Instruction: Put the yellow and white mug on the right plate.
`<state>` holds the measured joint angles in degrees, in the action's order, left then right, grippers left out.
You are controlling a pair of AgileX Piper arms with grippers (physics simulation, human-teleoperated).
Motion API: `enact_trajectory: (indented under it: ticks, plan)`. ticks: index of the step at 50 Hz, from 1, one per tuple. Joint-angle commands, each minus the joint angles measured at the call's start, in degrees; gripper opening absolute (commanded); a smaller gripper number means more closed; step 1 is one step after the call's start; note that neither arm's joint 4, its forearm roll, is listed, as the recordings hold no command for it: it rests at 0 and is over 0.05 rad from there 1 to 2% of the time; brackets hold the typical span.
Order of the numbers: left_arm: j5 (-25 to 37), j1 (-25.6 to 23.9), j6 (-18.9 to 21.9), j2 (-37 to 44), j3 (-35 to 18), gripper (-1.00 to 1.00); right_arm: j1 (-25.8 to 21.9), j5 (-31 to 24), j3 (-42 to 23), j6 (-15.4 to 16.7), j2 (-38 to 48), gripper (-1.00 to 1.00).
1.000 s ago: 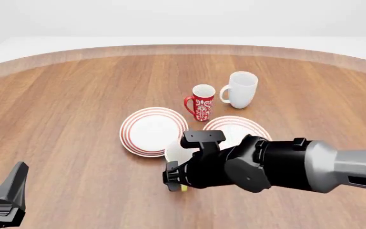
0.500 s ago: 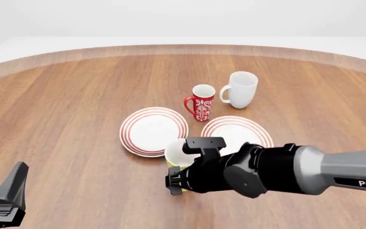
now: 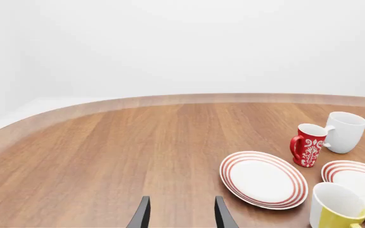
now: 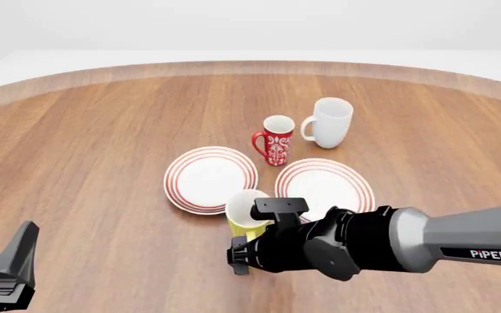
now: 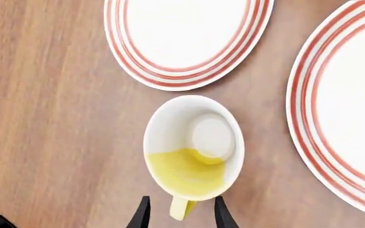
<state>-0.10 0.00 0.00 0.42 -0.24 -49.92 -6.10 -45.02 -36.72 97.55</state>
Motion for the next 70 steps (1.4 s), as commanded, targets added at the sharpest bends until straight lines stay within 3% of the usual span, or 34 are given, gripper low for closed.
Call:
enact_trajectory:
  ticks: [1,2,3,47,70]
  plan:
    - [0.0,0.0,0.0,0.0,0.0,1.00,-0.7,1.6,0.8,-0.6,0.8,1.00]
    - [0.0,0.0,0.0,0.0,0.0,1.00,-0.7,1.6,0.9,-0.5,0.6,1.00]
    - [0.0,0.0,0.0,0.0,0.0,1.00,-0.3,1.5,0.9,0.0,0.1,-1.00]
    - [0.0,0.0,0.0,0.0,0.0,1.00,5.0,-4.6,0.8,6.8,-8.3,-1.00]
    - [0.0,0.0,0.0,0.0,0.0,1.00,9.4,-9.8,-1.7,14.0,-11.0,-1.00]
